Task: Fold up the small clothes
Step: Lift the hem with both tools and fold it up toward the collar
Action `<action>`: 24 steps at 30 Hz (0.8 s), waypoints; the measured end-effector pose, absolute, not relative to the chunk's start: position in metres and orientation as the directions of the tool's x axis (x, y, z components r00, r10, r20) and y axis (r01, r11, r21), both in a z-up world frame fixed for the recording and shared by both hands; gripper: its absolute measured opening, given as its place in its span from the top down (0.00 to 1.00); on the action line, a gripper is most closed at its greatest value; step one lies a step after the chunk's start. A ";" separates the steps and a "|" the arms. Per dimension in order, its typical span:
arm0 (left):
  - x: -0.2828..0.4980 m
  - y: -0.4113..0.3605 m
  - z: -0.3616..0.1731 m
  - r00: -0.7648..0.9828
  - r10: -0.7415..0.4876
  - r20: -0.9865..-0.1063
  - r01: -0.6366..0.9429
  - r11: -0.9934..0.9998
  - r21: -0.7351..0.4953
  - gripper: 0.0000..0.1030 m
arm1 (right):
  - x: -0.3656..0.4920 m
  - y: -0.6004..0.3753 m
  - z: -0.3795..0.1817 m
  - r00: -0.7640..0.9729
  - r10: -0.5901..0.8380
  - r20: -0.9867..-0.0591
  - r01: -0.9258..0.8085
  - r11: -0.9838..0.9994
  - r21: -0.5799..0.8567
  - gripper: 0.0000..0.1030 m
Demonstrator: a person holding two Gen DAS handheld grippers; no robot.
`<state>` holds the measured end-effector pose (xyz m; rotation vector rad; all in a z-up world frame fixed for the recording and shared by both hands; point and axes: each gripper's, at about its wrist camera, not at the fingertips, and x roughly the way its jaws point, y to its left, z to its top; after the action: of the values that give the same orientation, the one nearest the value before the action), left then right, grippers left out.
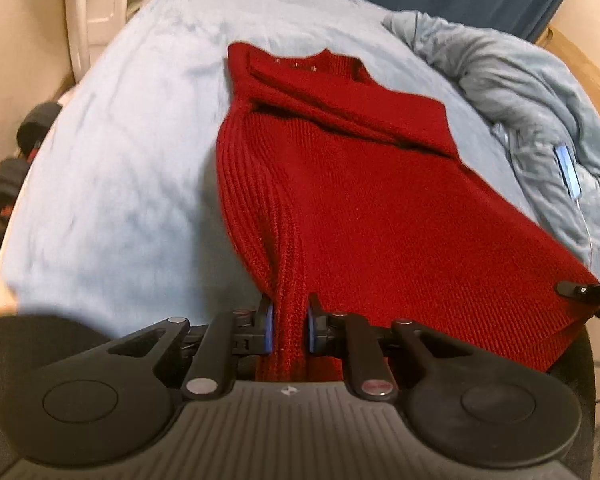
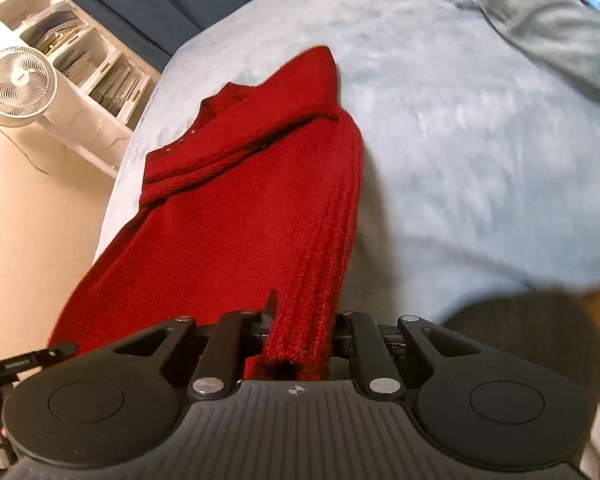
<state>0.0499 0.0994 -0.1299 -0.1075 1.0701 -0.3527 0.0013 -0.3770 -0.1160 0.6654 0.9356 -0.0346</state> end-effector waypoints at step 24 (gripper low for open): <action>0.153 0.115 -0.099 0.416 -0.414 -0.810 0.081 0.903 -0.421 0.85 | 0.050 -0.414 -0.094 0.586 0.321 -0.744 0.372 0.710 0.599 0.86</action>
<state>0.1531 0.1146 -0.0987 -0.3411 1.1035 -0.3187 0.0501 -0.4138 -0.0942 0.8152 0.9735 -0.0341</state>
